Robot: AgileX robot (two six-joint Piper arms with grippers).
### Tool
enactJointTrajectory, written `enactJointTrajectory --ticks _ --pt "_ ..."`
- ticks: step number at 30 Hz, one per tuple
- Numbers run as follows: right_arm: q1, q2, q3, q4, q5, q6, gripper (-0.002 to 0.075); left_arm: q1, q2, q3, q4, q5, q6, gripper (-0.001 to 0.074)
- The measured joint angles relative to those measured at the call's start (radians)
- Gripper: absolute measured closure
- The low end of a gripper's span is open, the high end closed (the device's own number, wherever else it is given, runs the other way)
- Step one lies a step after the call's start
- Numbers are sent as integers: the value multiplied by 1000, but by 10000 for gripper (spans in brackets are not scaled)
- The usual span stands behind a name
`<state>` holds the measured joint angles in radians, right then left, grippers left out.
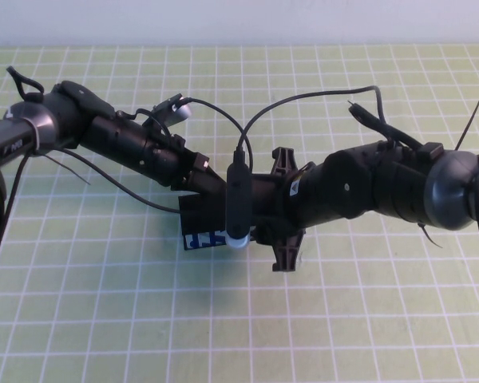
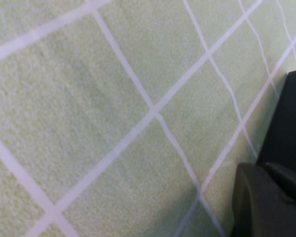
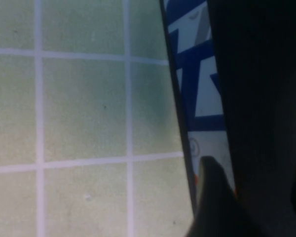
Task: Take glasses out of glasses case
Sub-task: Pick up the glasses from the glasses case
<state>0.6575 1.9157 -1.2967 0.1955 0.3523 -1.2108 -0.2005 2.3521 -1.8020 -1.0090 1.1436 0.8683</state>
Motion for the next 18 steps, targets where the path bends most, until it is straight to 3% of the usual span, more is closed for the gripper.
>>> enactJointTrajectory --ticks 14,18 --pt "0 35 0 -45 -74 0 452 0 0 0 -1 14 0 739" --pt "0 35 0 -53 -80 0 505 0 0 0 -1 15 0 739"
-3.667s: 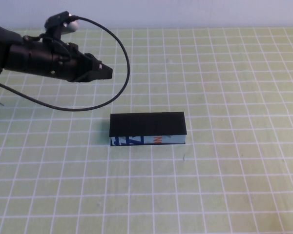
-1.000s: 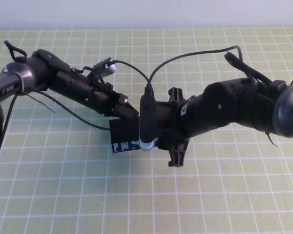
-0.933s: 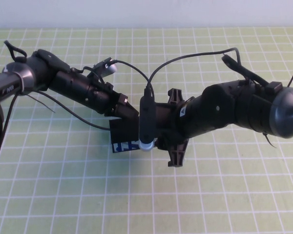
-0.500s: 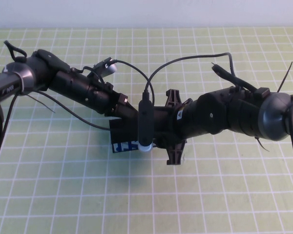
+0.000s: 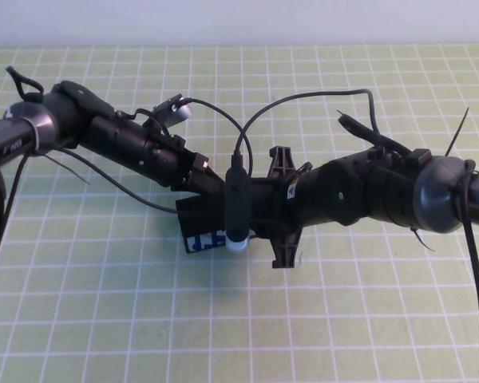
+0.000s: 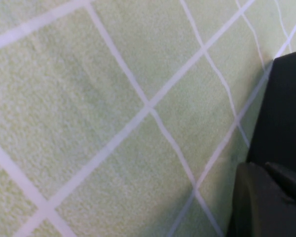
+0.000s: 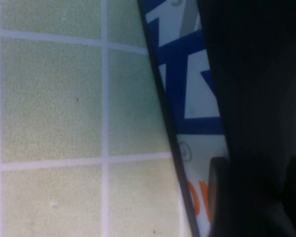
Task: Take glasses out of glasses case
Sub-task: Pick up the glasses from the glasses case
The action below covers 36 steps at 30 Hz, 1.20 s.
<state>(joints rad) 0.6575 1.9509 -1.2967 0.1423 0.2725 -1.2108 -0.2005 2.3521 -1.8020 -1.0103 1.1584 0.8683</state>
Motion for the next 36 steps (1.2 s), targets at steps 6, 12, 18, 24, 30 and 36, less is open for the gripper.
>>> enactJointTrajectory --ticks 6,12,18,24,30,36 --pt "1 0 0 -9 -6 -4 592 2 0 -1 0 -2 0 739" --pt "4 -4 0 -16 -10 -12 678 4 0 -4 0 -9 0 739" --pt "10 -33 0 -16 -32 3 712 7 0 -8 0 -9 2 739" --pt "10 -48 0 -8 -75 14 728 24 -26 -62 24 26 -3 739" --pt "10 -48 0 24 -124 18 731 81 -179 -93 74 36 -19 739" --pt "10 -46 0 53 -147 20 732 94 -425 70 118 7 72 739"
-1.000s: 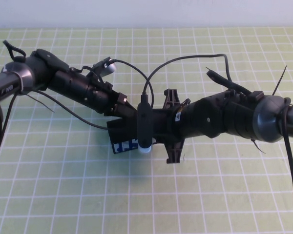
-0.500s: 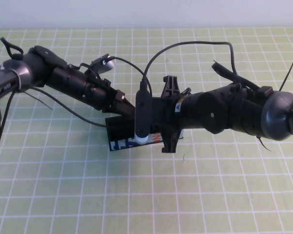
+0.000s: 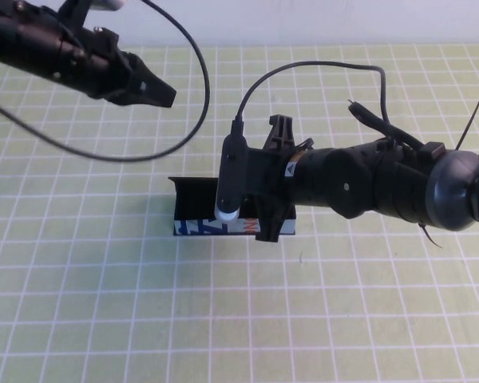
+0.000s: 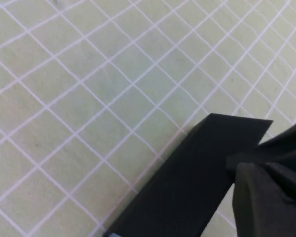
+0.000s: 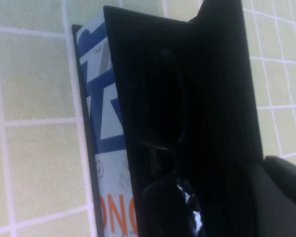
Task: Take glasses out of glasses case
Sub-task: Pick up the glasses from the glasses case
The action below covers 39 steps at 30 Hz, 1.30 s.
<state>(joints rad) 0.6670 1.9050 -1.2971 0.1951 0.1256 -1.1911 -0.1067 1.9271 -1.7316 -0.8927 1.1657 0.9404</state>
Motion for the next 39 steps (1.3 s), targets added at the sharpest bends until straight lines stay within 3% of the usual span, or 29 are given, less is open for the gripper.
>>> enactJointTrajectory --ticks 5,9,12,21,34,39 --pt "0 1 0 25 -5 0 732 -7 -190 362 -114 -179 261 739" --pt "0 4 0 43 -8 0 732 -8 -200 640 -335 -270 568 739" --pt "0 4 0 51 -11 1 733 -8 -165 743 -469 -311 730 739" --pt "0 4 0 77 -13 1 733 -8 -20 734 -704 -312 967 739" --pt "0 4 0 133 -14 1 731 -8 94 653 -768 -307 1006 739" --pt "0 -6 0 182 -15 3 648 -9 104 651 -793 -309 1014 739"
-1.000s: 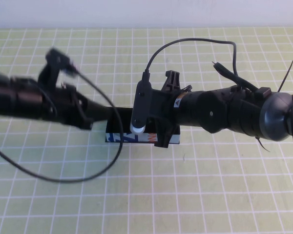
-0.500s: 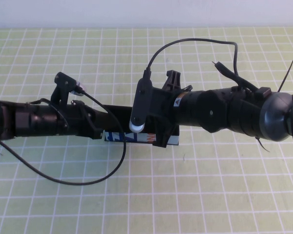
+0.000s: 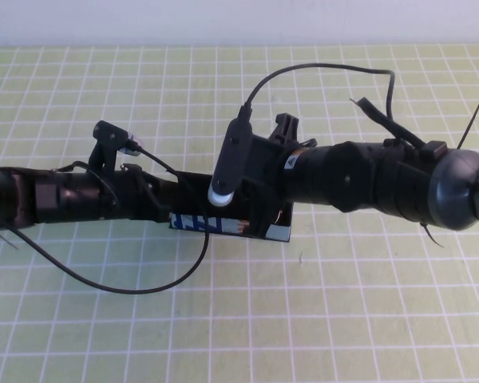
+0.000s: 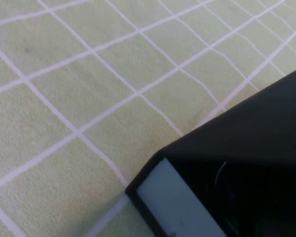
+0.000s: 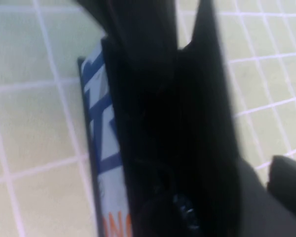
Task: Take glasses out of glasses case
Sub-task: Pick up the glasses from the glasses case
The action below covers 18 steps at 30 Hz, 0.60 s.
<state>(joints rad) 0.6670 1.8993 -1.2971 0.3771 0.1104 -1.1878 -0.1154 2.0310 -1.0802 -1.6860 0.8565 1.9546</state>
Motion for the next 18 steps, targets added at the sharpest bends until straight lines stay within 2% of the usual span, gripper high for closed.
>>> enactJointTrajectory --ticks 4,8,11,13,15,18 --pt "1 -48 0 32 15 21 511 -2 9 -3 -10 9 2 739" --pt "1 -123 0 127 102 109 485 -2 11 -3 -16 15 3 739" --pt "1 -162 0 226 236 240 538 -4 13 -3 -16 17 3 739" --pt "1 -170 0 259 330 368 613 -4 15 -3 -16 22 3 739" --pt "1 -161 0 264 396 492 685 -4 15 -3 -16 22 3 739" --pt "1 -127 0 226 424 615 722 -4 15 -3 -16 22 1 739"
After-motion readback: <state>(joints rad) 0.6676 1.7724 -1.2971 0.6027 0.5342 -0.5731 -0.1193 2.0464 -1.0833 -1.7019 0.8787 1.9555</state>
